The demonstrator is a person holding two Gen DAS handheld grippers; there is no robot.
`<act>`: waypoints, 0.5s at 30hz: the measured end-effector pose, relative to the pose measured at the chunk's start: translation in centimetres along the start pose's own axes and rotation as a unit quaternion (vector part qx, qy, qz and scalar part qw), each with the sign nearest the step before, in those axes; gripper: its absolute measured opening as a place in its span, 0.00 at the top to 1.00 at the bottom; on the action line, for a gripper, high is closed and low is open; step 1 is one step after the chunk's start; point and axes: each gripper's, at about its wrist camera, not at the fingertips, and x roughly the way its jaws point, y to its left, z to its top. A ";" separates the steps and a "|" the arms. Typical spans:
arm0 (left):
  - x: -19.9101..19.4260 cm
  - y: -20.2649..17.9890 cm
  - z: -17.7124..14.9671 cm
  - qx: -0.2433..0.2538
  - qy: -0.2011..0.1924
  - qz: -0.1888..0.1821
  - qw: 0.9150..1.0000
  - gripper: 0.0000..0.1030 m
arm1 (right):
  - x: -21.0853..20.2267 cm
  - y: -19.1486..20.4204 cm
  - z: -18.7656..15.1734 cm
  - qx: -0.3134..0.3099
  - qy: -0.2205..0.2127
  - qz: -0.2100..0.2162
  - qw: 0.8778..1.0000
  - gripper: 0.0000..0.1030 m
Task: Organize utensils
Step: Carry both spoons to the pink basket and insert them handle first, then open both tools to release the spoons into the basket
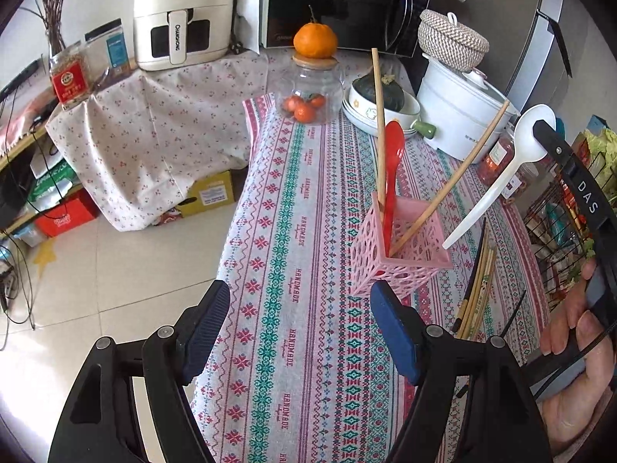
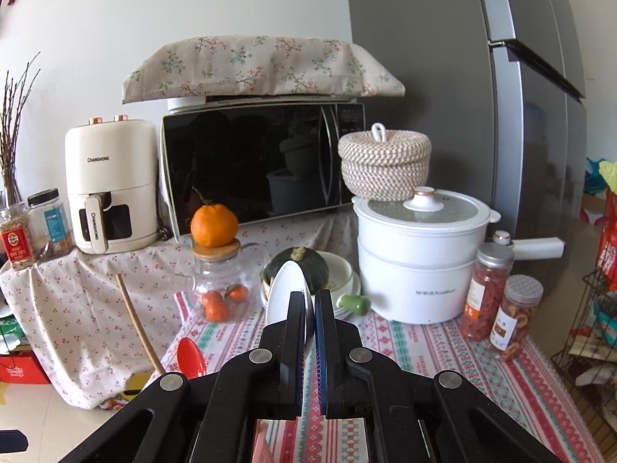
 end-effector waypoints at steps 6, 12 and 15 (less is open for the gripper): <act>0.4 0.0 -0.1 0.007 0.007 0.006 1.000 0.25 | 1.9 1.3 -1.8 -0.017 0.023 -0.003 1.000 0.96; 0.2 -0.4 -0.1 0.015 -0.001 0.004 1.000 0.25 | 2.4 1.4 -2.6 -0.009 0.058 0.022 0.998 0.83; 0.0 -0.8 -0.1 0.021 -0.005 0.000 1.000 0.23 | 1.9 0.7 -2.5 0.017 0.072 0.041 0.996 0.61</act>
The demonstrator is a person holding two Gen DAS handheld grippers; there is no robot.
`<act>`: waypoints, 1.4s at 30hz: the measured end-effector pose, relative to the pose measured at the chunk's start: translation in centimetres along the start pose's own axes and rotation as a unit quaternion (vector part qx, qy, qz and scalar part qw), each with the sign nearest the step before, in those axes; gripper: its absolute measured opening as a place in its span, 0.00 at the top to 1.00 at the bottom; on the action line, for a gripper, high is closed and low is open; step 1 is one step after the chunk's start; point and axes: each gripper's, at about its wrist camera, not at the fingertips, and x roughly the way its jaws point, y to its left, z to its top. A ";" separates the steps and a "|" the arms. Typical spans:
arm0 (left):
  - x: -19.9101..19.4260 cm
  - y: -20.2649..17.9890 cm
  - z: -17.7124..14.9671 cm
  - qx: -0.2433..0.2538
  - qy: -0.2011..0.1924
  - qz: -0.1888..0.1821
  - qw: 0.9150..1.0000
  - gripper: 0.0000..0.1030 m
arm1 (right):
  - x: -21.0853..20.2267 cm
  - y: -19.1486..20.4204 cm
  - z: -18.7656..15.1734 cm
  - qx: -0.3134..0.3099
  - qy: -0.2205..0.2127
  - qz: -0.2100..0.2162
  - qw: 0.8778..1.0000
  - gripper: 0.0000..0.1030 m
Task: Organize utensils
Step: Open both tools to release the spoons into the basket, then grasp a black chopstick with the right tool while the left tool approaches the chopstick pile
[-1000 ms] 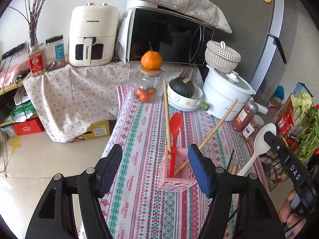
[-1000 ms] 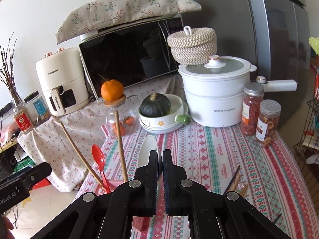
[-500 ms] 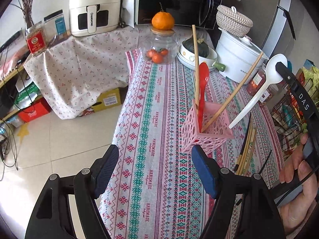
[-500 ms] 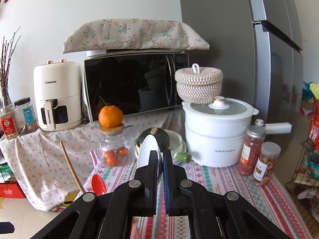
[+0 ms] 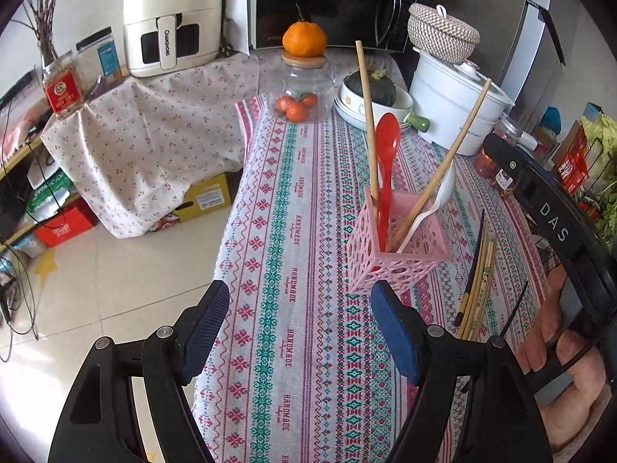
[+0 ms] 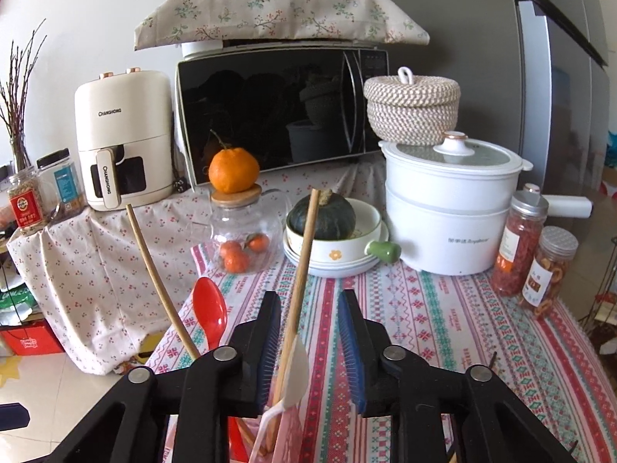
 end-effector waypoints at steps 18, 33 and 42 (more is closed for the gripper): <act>0.3 -3.6 -1.9 0.039 0.018 -0.016 0.999 0.16 | -5.9 -6.4 -0.5 -0.001 0.082 0.025 0.996 0.19; 2.2 -11.5 -3.3 0.094 0.061 -0.045 0.993 0.16 | -5.4 -15.7 -5.5 0.036 0.243 -0.049 0.968 0.11; 3.7 -16.6 -4.0 0.143 0.086 -0.058 0.984 0.16 | -3.4 -21.0 -8.4 0.103 0.317 -0.088 0.939 0.11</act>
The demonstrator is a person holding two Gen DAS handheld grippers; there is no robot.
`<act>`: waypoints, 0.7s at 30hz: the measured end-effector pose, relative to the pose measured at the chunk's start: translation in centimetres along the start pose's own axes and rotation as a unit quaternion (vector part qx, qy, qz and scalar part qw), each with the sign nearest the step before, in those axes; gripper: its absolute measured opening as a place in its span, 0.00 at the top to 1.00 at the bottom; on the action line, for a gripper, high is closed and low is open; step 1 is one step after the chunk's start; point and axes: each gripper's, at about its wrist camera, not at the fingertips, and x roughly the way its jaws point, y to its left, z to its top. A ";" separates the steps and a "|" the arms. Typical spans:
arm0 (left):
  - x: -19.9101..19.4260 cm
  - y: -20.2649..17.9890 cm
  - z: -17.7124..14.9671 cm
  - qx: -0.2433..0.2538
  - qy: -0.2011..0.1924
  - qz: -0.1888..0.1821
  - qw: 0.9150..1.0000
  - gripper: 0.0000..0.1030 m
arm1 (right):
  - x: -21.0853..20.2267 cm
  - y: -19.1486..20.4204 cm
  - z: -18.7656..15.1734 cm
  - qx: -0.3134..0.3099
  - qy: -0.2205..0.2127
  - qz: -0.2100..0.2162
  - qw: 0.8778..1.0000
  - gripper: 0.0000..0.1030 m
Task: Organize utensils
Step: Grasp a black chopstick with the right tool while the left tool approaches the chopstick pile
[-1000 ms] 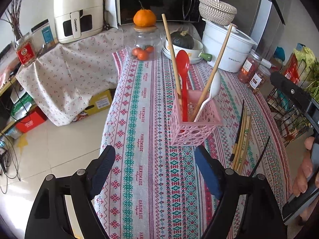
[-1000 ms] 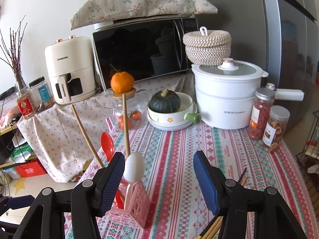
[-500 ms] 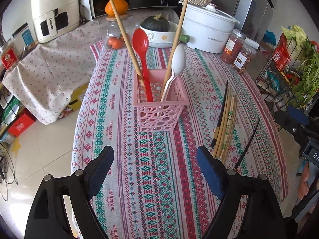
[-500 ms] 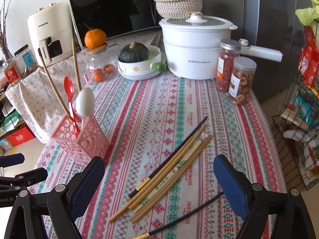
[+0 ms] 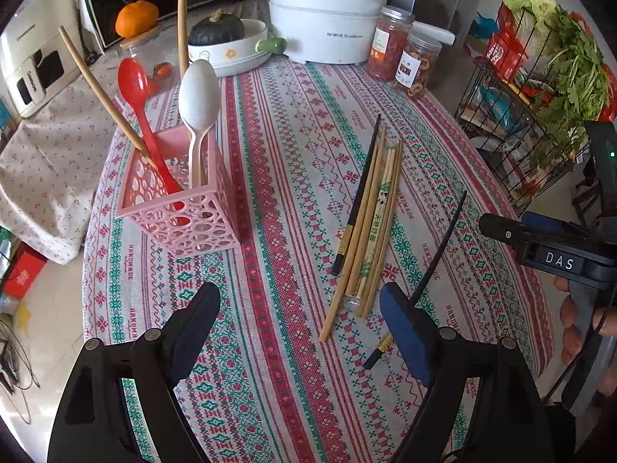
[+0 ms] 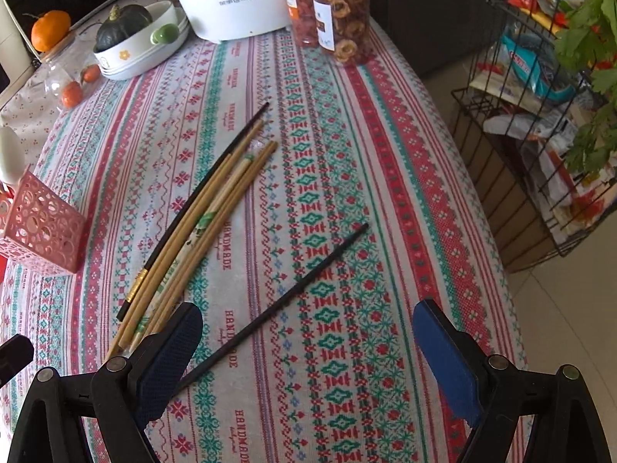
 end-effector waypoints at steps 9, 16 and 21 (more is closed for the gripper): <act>0.8 -1.6 0.9 0.025 0.003 -0.001 1.000 0.16 | 4.0 -1.1 1.6 0.009 0.028 0.003 1.000 0.23; 0.5 -1.8 2.0 0.035 -0.009 -0.006 0.999 0.16 | 6.7 -0.1 2.0 0.011 0.058 0.007 0.998 0.48; 1.0 -2.8 3.2 0.046 -0.008 -0.013 0.999 0.26 | 6.7 0.7 2.1 -0.010 0.060 -0.009 0.998 0.82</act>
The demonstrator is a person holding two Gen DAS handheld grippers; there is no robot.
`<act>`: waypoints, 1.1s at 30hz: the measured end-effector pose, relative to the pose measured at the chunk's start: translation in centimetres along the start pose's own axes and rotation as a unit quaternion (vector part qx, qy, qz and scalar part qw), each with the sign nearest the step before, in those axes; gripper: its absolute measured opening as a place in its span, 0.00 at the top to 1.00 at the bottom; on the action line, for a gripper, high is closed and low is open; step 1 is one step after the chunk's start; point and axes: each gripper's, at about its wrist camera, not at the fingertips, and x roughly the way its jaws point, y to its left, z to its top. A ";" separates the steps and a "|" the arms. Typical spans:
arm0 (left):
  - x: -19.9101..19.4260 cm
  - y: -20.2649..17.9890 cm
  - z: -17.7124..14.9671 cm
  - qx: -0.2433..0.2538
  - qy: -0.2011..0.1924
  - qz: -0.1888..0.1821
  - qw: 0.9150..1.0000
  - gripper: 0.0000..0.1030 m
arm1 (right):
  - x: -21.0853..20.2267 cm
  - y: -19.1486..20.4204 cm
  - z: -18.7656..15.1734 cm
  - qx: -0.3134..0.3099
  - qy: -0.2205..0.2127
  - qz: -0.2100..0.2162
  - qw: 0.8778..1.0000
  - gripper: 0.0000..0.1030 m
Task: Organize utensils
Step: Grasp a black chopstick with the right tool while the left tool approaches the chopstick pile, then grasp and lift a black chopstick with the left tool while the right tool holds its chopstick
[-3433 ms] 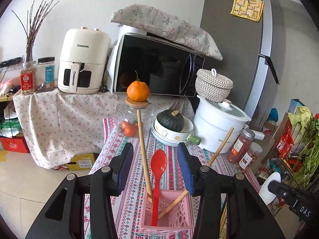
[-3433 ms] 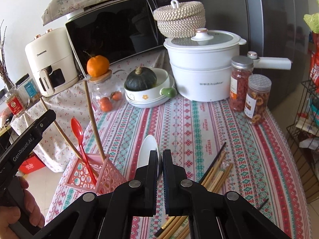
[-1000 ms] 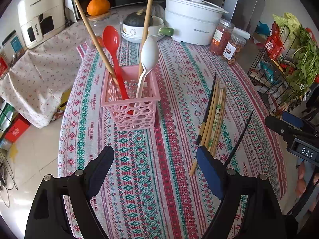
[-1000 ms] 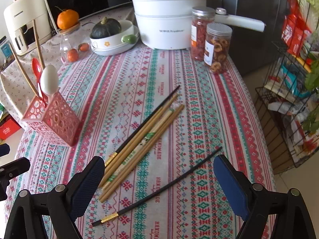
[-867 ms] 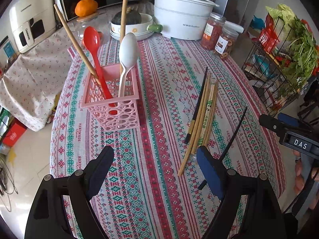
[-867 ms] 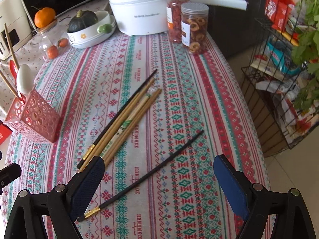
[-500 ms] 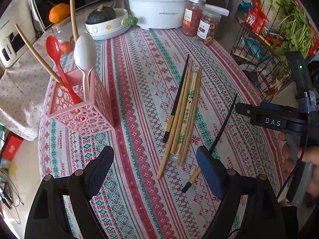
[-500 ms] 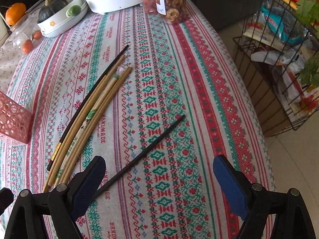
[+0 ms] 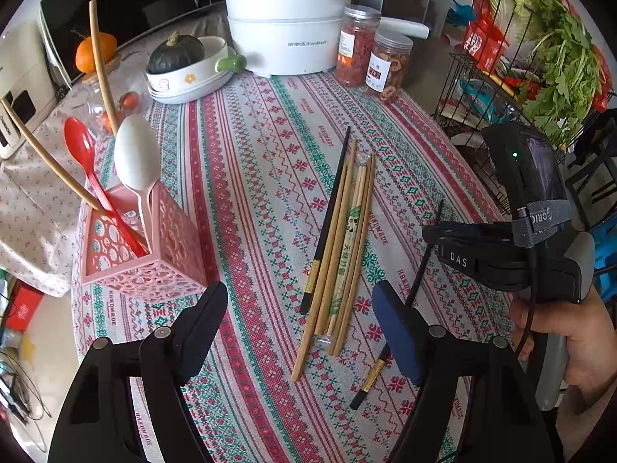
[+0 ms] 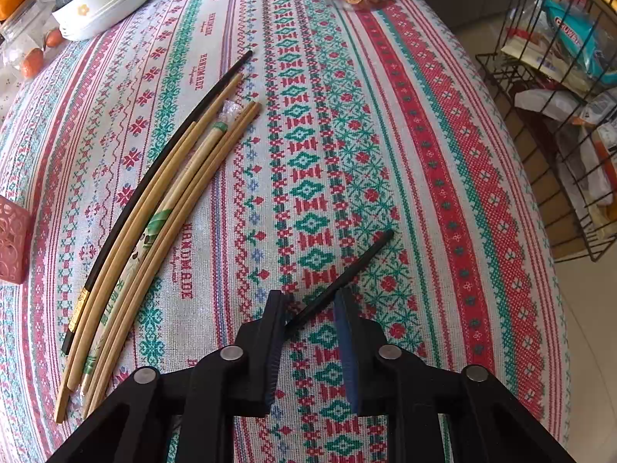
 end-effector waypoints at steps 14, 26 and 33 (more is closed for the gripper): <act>7.6 -2.5 8.2 -0.014 0.030 -0.025 0.999 0.65 | -1.0 -4.5 0.3 0.066 0.021 0.102 0.992 0.95; 15.9 -3.1 13.5 -0.028 0.054 -0.028 0.998 0.84 | -1.8 -5.1 0.5 0.078 0.023 0.138 0.987 0.72; 17.2 -3.6 14.0 -0.002 0.057 -0.013 0.998 0.93 | -1.0 -4.9 0.6 0.075 0.034 0.130 0.988 0.68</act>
